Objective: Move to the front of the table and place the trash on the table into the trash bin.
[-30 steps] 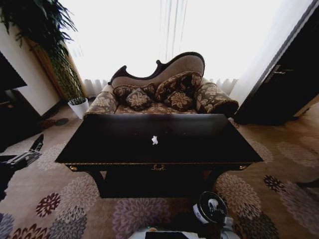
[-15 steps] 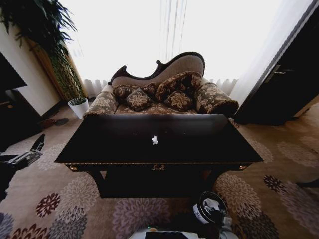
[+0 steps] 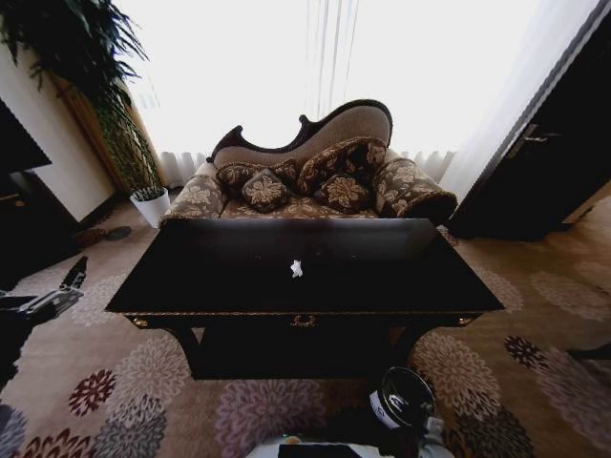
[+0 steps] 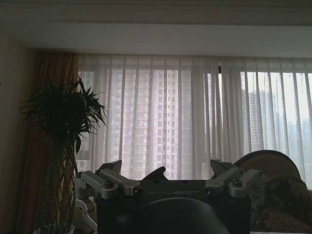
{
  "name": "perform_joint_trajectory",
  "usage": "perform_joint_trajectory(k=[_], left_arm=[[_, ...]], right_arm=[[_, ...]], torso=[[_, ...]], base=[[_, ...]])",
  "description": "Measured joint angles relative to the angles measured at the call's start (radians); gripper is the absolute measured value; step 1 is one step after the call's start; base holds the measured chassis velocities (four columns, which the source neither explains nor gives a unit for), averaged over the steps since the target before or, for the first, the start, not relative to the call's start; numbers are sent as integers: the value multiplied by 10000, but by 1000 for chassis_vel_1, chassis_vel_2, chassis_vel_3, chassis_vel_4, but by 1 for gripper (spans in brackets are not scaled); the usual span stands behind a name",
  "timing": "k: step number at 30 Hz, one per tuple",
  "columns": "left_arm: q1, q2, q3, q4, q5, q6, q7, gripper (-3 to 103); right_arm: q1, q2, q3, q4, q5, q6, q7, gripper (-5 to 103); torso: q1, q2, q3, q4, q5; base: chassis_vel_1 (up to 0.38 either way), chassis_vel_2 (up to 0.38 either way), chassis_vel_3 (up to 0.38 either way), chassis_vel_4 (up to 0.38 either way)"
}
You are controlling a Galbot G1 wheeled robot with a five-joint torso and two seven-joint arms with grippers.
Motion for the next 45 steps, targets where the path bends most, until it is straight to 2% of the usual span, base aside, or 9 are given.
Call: perform_joint_trajectory(k=[5,8,11,20,24,28,31,39,45], left_arm=[[-180,-104,187,18,64,0,-3,100],[-350,-155,364,117,177,1,-3,100],[-410,-199,453,135,228,1,-4,100],[-660,-270,721,283,332,6,-15,100],[-740,-187,749,384,331,5,-19,100],[-770,-143,782,421,328,5,-21,100],[-825,-84,830,476,331,6,-21,100],[-822,-8,807,523,337,19,-25,100],[-752,97,618,588,280,21,-29,100]], right_arm=[[-960,-9,96,1379,-482,410,-24,100],[-1858,-78,227,2789,-307,153,68,100],[-2229,-77,301,3420,-238,24,175,100],[-4152,107,804,6599,39,-674,933,100],[-4771,244,1382,8277,246,-921,1213,100],[-5055,288,1801,9175,390,-1085,1324,100],[-5403,338,2298,10376,611,-1482,1460,100],[-5582,404,2910,11661,751,-1583,1651,100],[-5445,236,3630,12842,1352,-1960,1791,100]], torso=[[0,0,0,1,-3],[0,1,-1,0,-4],[0,1,0,1,-2],[0,2,0,0,-3],[0,2,0,1,-4],[0,2,0,0,-1],[0,2,0,1,-3],[0,2,0,1,-3],[0,0,0,1,-3]], base=[[0,0,0,0],[0,0,0,0],[0,0,0,0],[0,0,0,0],[0,0,0,0],[0,0,0,0],[0,0,0,0],[0,0,0,0],[0,0,0,0]])
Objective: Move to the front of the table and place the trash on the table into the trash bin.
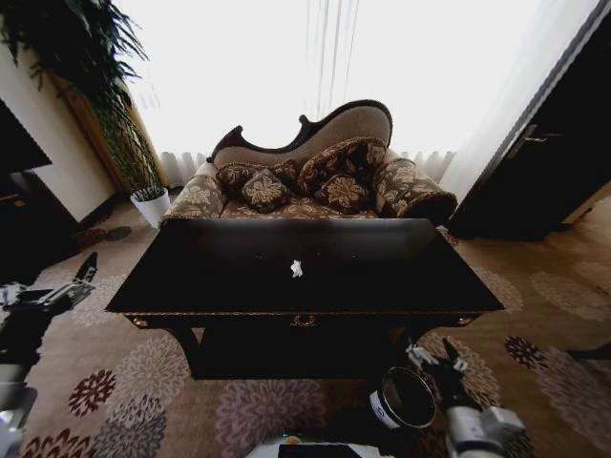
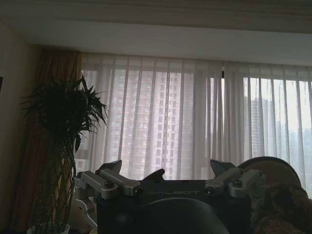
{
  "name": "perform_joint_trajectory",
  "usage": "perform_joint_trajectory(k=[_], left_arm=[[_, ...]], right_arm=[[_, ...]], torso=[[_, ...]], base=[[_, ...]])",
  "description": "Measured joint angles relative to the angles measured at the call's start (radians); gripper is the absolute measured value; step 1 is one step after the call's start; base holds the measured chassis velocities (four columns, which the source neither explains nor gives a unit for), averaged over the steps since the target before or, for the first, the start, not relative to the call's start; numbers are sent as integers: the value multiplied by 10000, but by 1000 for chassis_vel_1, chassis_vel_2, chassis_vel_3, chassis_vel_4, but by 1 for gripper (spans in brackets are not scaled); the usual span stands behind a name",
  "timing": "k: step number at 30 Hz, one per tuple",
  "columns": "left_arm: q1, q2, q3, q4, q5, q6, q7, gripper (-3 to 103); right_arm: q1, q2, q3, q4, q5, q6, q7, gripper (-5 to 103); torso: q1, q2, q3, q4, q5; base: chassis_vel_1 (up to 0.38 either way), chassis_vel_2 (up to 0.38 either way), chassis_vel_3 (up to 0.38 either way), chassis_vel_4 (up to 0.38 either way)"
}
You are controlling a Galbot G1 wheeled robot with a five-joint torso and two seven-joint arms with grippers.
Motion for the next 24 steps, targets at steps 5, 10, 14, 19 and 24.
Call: perform_joint_trajectory(k=[5,10,14,19,24], left_arm=[[52,0,-64,49,-2,0,-1,100],[150,-82,-162,88,8,-1,0,100],[321,-114,-392,122,4,-25,-2,100],[494,-131,-608,145,-21,-52,2,100],[370,80,-290,305,77,-56,7,100]], right_arm=[[264,-233,272,515,339,-375,51,100],[693,-588,400,1172,668,-862,88,100],[1606,-1470,465,1601,959,-1649,223,100],[2364,-2242,178,1630,1123,-2015,180,100],[2989,-2968,224,1466,1156,-2009,-214,100]], torso=[[0,0,0,0,1],[0,0,0,-1,1],[0,0,1,1,1],[0,0,1,2,3],[0,0,1,1,1]], base=[[0,0,0,0],[0,0,0,0],[0,0,0,0],[0,0,0,0],[0,0,0,0]])
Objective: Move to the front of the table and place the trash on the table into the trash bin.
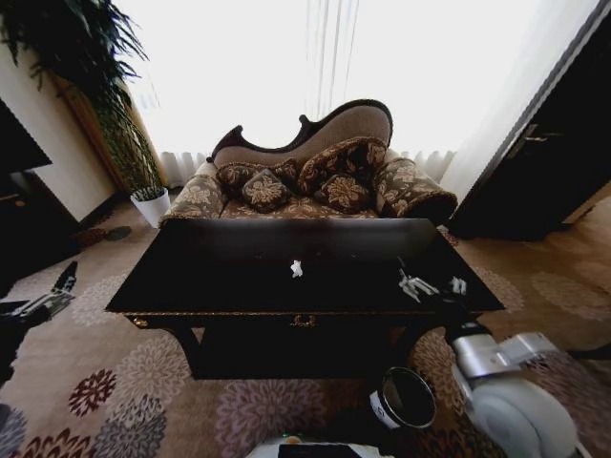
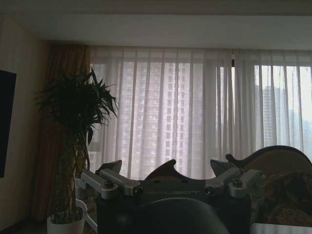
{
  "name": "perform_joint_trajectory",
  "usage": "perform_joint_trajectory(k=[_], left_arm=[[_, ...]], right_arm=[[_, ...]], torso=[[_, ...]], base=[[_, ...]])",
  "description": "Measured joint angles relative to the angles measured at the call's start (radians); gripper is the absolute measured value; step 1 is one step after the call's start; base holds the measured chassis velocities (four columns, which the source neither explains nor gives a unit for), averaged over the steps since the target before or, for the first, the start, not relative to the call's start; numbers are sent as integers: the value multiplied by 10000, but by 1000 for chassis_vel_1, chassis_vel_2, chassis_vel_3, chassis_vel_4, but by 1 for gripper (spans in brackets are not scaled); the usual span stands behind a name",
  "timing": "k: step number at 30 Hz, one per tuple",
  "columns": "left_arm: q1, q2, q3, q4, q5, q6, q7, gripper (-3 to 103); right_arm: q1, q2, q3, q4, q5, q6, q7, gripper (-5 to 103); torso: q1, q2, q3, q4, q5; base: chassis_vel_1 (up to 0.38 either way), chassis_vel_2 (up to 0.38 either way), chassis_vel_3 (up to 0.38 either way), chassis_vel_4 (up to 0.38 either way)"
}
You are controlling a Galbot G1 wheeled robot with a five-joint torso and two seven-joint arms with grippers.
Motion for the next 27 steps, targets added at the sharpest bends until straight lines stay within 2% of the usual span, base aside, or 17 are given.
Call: perform_joint_trajectory(k=[6,10,13,15,18,19,22,24,27], left_arm=[[-118,95,530,150,261,-10,34,100],[-81,57,467,89,272,-20,40,100],[-37,13,360,-54,247,-22,42,100],[-26,4,346,-71,245,-22,41,100],[83,-46,192,-188,225,-22,36,100],[83,-46,192,-188,225,-22,36,100],[121,-65,103,-503,106,35,-34,100],[120,-69,101,-565,93,50,-35,100],[112,-117,128,-847,77,114,-49,100]], right_arm=[[611,-790,235,-256,471,-87,-217,100],[1274,-1314,-168,-567,696,-327,-140,100],[2155,-2135,-875,-1218,1130,-605,55,100],[2303,-2301,-993,-1357,1209,-625,58,100],[3571,-3612,-2312,-2401,2056,-720,98,100],[3571,-3612,-2312,-2401,2056,-720,98,100],[5459,-4318,-4125,-3126,2430,-778,208,100],[5810,-4394,-4504,-3234,2479,-796,257,100],[7387,-4631,-6463,-3543,2752,-978,494,100]], torso=[[0,-1,0,-5,-1],[0,0,0,-1,-1],[1,0,1,0,3],[1,0,1,0,2],[1,-1,1,-1,-1],[1,-1,1,-1,-1],[1,0,0,-1,-2],[0,0,1,1,-2],[2,-2,2,-1,3]], base=[[0,0,0,0],[0,0,0,0],[0,0,0,0],[0,0,0,0],[0,0,0,0],[0,0,0,0],[0,0,0,0],[0,0,0,0],[0,0,0,0]])
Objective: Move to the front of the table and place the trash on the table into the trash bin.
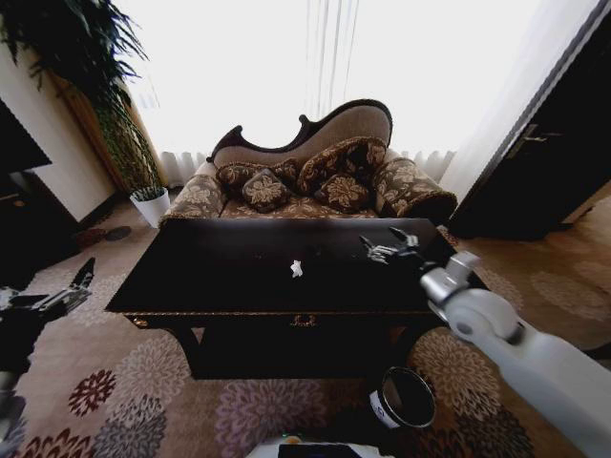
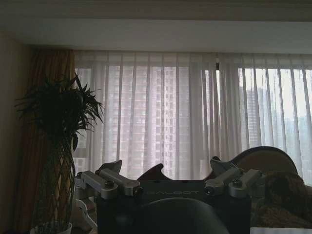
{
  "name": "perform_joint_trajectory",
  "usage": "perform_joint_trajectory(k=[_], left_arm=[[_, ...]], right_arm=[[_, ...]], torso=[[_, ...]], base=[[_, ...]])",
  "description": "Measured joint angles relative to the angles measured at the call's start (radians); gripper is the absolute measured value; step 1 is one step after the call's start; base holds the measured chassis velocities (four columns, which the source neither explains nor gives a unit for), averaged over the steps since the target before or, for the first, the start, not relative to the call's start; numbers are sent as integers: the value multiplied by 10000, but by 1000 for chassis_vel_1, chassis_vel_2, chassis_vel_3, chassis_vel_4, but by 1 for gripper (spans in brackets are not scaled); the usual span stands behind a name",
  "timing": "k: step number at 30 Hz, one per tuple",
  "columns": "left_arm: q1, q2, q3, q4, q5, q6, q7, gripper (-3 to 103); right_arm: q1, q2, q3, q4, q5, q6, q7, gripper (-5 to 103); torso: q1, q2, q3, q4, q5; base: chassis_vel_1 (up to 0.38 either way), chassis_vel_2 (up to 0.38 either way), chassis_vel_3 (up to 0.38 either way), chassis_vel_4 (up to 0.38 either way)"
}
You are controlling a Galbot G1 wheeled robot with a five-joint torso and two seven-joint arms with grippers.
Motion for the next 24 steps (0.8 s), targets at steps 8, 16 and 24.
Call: perform_joint_trajectory(k=[8,16,24], left_arm=[[-20,-271,344,-208,350,20,2,100],[-135,-381,583,-113,642,3,30,100],[-332,-373,737,186,792,-14,52,100]], right_arm=[[3154,175,-3507,393,1023,-923,1220,100],[5219,648,-6039,599,1951,-1743,2544,100],[7804,1738,-8370,-343,2680,-2435,3864,100]], torso=[[-2,1,-2,2,-3],[-2,1,-2,-1,-3],[-1,2,-1,2,-7]], base=[[0,0,0,0],[0,0,0,0],[0,0,0,0]])
